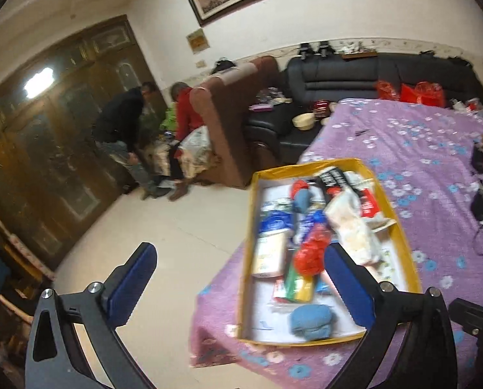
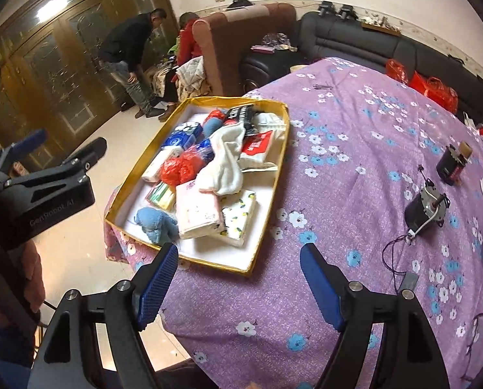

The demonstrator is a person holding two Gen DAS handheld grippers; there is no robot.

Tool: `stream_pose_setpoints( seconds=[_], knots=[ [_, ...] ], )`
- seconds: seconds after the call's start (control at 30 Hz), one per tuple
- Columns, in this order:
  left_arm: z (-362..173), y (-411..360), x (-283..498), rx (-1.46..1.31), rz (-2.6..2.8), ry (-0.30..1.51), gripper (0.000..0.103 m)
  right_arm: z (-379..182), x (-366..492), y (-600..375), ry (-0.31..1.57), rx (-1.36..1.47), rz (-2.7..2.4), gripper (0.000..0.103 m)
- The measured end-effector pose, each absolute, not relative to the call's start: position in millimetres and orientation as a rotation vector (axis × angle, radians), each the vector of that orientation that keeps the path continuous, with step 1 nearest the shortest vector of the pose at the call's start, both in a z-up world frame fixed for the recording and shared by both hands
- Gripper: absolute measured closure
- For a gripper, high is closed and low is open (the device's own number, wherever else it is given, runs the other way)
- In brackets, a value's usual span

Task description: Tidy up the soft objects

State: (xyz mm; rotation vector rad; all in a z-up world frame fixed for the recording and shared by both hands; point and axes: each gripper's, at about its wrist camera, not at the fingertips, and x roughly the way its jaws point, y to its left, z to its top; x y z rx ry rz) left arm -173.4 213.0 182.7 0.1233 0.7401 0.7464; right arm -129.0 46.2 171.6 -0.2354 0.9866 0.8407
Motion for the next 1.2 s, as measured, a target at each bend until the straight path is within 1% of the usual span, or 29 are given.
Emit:
stream_pose_setpoints(
  seconds=[0.07,0.3,0.6,1.2],
  knots=[
    [185.0,213.9,-180.8,0.105,0.756,0.732,0.0,171.6,-134.2,50.7,0.982,-0.249,0.864,0.021],
    [166.8,238.0,-192.7,-0.101,0.674,0.849,0.0,168.7,-143.6,66.4,0.976,-0.291,0.914,0.019],
    [152.5,250.7,-197.2,-0.109,0.738,0.883,0.0,164.1,-142.4,77.8,0.984,-0.316,0.928,0.019],
    [145.8,255.4,-192.7,-0.079,0.742,0.89,0.0,157.4,-139.7,84.5,1.0,-0.319,0.929,0.019]
  ],
)
